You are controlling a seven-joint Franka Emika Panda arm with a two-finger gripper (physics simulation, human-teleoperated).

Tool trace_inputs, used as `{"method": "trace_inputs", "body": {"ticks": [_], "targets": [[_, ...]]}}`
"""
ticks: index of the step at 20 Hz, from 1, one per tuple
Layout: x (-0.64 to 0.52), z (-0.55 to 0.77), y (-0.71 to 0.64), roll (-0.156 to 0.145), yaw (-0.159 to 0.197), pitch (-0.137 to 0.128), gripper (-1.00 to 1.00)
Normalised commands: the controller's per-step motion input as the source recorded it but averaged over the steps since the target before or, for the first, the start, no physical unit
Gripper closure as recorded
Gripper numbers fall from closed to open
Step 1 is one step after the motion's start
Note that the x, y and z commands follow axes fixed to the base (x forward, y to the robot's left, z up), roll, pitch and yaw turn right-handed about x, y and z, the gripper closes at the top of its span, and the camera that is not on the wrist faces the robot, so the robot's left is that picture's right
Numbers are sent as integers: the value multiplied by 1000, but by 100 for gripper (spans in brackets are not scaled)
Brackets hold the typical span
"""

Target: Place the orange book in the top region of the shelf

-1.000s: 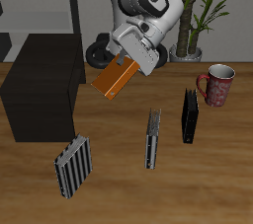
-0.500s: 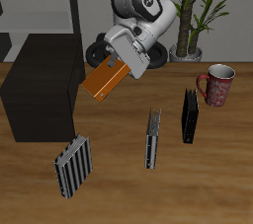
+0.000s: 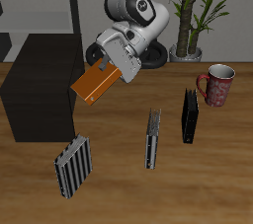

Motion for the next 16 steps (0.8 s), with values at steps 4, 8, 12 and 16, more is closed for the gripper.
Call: {"method": "trace_inputs", "body": {"ticks": [4, 8, 12, 16], "targets": [[52, -59, -164, -26, 4, 20, 100], [136, -143, -248, -36, -5, 57, 100], [72, -184, -168, -32, 5, 44, 100], [75, -131, -154, -14, 5, 35, 100]]}}
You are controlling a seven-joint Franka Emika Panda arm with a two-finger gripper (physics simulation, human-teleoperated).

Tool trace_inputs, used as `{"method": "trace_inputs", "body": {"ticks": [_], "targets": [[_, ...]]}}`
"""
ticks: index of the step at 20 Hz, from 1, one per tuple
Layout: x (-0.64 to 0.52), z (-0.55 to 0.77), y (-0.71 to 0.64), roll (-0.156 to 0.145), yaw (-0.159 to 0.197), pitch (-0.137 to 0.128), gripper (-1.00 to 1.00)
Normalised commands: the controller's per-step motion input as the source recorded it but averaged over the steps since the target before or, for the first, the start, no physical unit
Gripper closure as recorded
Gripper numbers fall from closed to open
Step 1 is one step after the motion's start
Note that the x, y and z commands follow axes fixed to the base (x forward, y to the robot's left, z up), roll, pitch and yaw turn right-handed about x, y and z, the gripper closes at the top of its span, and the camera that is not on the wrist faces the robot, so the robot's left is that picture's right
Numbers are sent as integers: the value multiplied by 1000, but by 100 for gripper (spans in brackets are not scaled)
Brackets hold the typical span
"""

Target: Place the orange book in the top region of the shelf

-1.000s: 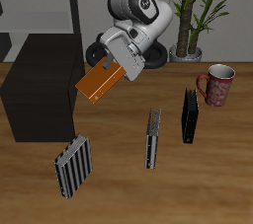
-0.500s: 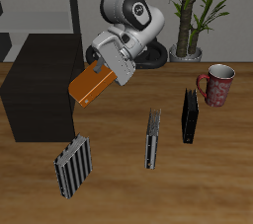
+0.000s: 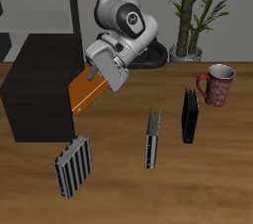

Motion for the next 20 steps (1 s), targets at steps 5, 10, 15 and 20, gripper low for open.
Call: {"method": "trace_inputs", "body": {"ticks": [5, 10, 15, 20], "targets": [[55, -83, -160, -38, -11, 18, 100], [49, 3, -217, -53, -19, 2, 100], [76, -21, -298, -76, -23, 28, 100], [95, -81, -289, -63, -18, 24, 100]]}}
